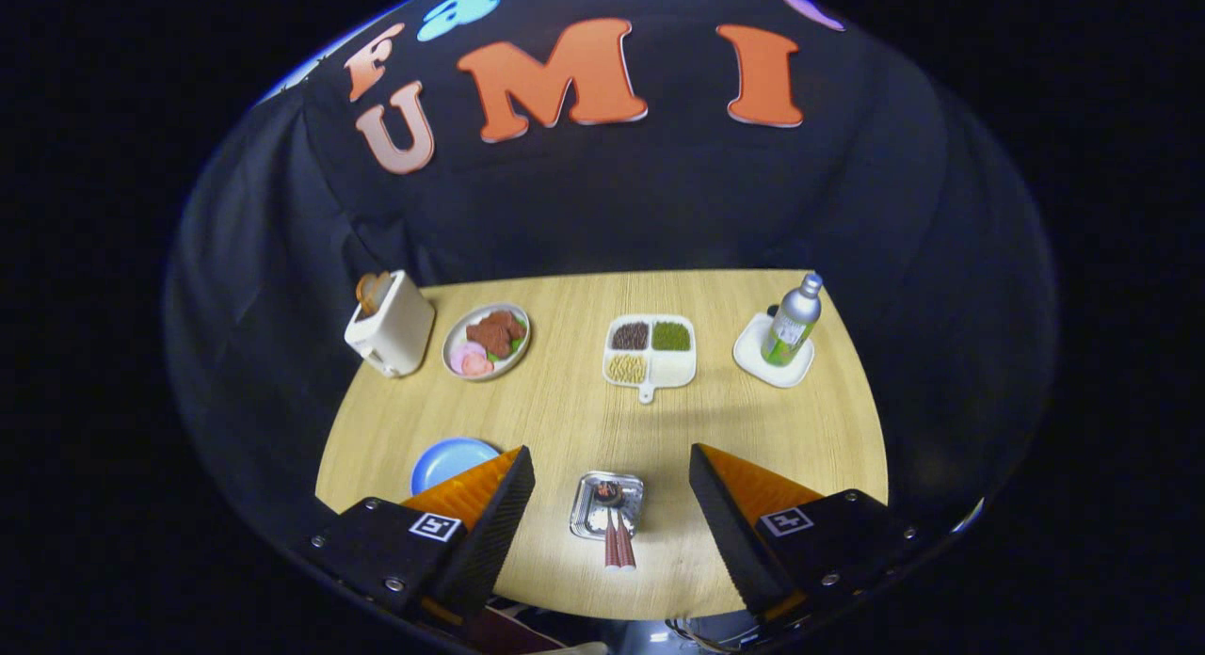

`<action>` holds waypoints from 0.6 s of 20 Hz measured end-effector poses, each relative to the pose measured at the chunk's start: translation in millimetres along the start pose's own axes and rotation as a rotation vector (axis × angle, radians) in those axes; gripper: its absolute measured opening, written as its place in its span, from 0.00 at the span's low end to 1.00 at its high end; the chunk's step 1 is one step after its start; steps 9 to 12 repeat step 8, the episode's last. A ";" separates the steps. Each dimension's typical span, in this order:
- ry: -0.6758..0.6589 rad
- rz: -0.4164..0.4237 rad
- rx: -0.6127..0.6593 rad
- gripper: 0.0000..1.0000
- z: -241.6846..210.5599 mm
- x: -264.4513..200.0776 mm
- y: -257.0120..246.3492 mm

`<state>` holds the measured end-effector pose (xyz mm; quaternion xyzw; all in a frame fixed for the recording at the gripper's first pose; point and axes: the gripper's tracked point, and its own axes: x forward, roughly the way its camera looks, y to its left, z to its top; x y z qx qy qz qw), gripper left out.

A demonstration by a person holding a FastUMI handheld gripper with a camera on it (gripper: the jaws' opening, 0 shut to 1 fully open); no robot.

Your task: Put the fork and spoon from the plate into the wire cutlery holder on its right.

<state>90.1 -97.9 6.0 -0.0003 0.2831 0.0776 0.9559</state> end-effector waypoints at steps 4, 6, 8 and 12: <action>-0.245 -0.035 -0.007 0.99 46.4 -48.0 -10.4; -0.359 -0.076 -0.009 0.99 64.2 -73.2 -24.7; -0.451 -0.108 0.011 0.99 75.1 -95.0 -35.5; -0.451 -0.108 0.011 0.99 75.1 -95.0 -35.5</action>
